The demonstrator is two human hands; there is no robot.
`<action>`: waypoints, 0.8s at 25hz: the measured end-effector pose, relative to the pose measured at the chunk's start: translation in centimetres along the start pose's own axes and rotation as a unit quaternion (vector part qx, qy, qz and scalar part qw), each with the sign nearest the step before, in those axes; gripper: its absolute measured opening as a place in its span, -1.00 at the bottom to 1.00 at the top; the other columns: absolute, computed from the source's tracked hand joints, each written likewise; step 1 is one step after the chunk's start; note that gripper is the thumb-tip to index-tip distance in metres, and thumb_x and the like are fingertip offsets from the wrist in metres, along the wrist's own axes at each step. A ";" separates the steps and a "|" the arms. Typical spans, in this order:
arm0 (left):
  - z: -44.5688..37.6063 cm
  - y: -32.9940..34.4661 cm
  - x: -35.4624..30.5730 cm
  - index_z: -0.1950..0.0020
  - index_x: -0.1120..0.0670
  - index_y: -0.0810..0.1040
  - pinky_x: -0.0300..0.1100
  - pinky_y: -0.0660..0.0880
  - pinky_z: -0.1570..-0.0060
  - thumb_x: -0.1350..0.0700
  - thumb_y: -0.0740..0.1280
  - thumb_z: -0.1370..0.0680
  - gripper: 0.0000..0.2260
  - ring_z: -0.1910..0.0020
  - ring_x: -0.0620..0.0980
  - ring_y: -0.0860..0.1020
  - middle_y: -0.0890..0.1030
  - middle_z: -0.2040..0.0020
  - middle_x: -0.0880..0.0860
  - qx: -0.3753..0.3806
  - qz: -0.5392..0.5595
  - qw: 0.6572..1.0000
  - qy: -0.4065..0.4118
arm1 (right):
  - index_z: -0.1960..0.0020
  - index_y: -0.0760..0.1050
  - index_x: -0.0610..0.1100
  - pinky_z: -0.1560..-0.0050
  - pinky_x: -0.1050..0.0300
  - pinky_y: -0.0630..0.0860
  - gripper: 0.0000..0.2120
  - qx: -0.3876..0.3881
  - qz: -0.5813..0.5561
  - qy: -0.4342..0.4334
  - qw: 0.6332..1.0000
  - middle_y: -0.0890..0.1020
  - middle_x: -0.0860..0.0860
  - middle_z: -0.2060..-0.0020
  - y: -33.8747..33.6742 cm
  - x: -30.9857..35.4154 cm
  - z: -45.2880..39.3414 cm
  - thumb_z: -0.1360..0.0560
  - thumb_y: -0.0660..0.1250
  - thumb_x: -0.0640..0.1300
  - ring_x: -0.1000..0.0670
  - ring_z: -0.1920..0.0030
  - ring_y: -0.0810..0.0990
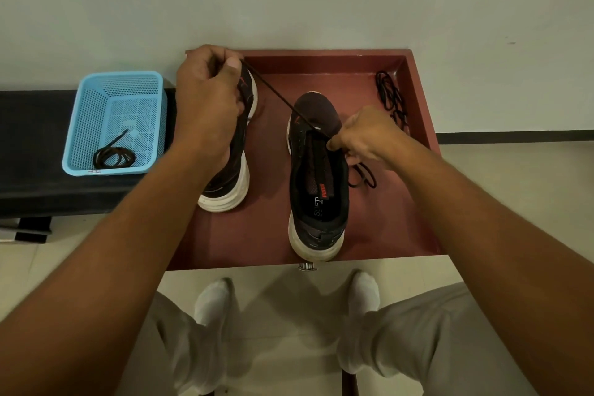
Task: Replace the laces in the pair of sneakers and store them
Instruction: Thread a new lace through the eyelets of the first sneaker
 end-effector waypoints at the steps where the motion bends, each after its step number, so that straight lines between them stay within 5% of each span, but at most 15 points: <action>1: 0.1 0.7 0.0 0.07 0.08 0.44 -0.24 0.31 0.43 0.25 0.18 -0.69 -0.82 0.43 -0.12 0.30 0.65 0.09 0.08 0.043 0.055 0.997 -0.023 | 0.01 0.66 -0.31 0.04 -0.03 0.72 -0.80 -0.002 0.003 -0.009 1.000 0.68 -0.12 0.31 -0.2 0.0 0.2 -0.47 0.56 -0.20 -0.04 0.34 0.66; 3: 0.2 1.6 0.3 0.06 0.08 0.35 -0.21 0.27 0.44 0.24 0.12 -0.71 -0.83 0.45 -0.07 0.25 0.72 -0.04 0.20 0.092 0.102 0.989 -0.058 | -0.01 0.63 -0.27 0.20 0.11 0.69 -0.84 0.004 -0.013 -0.026 1.000 0.69 -0.14 0.22 -0.5 -0.1 0.6 -0.53 0.51 -0.18 -0.02 0.32 0.66; 5: -0.2 2.0 0.9 0.05 0.07 0.35 -0.18 0.22 0.47 0.23 0.10 -0.71 -0.84 0.47 -0.04 0.24 0.71 0.15 0.19 0.100 0.057 0.991 -0.066 | -0.02 0.63 -0.22 0.25 0.17 0.63 -0.93 0.004 -0.019 -0.056 0.998 0.69 -0.14 0.16 -0.9 -0.3 0.8 -0.58 0.44 -0.22 0.01 0.29 0.63; 9: -0.8 2.7 1.6 0.06 0.06 0.42 -0.18 0.22 0.48 0.22 0.14 -0.63 -0.87 0.41 -0.02 0.32 0.51 0.37 0.01 0.104 -0.060 0.992 -0.030 | 0.02 0.70 -0.14 -0.10 0.05 0.65 -0.90 -0.014 0.041 -0.115 0.992 0.70 0.00 0.19 -1.4 -0.5 0.7 -0.47 0.55 -0.23 0.04 0.14 0.67; 14: -1.2 2.8 1.6 0.00 0.12 0.42 -0.27 0.27 0.46 0.23 0.13 -0.62 -0.91 0.44 -0.16 0.34 0.43 0.33 0.00 0.080 -0.091 0.993 -0.012 | 0.08 0.72 -0.14 0.15 0.31 0.54 -0.96 -0.041 0.065 -0.136 0.988 0.71 0.01 0.19 -1.1 0.1 0.8 -0.51 0.49 -0.23 0.09 0.15 0.67; 20: -1.2 2.7 1.9 0.08 0.06 0.43 -0.27 0.32 0.39 0.21 0.15 -0.60 -0.88 0.42 -0.18 0.38 0.47 0.32 -0.04 0.066 -0.130 0.989 0.000 | 0.08 0.61 -0.21 0.23 0.04 0.64 -0.91 -0.023 -0.069 -0.086 0.994 0.69 -0.12 0.26 -1.6 -0.7 -0.2 -0.59 0.36 -0.26 0.00 0.39 0.64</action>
Point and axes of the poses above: each hand's wrist, its own z-axis away from the middle knuckle, its own y-axis out of the palm, x = y × z, the point moved 7 cm from there along -z, towards the middle knuckle
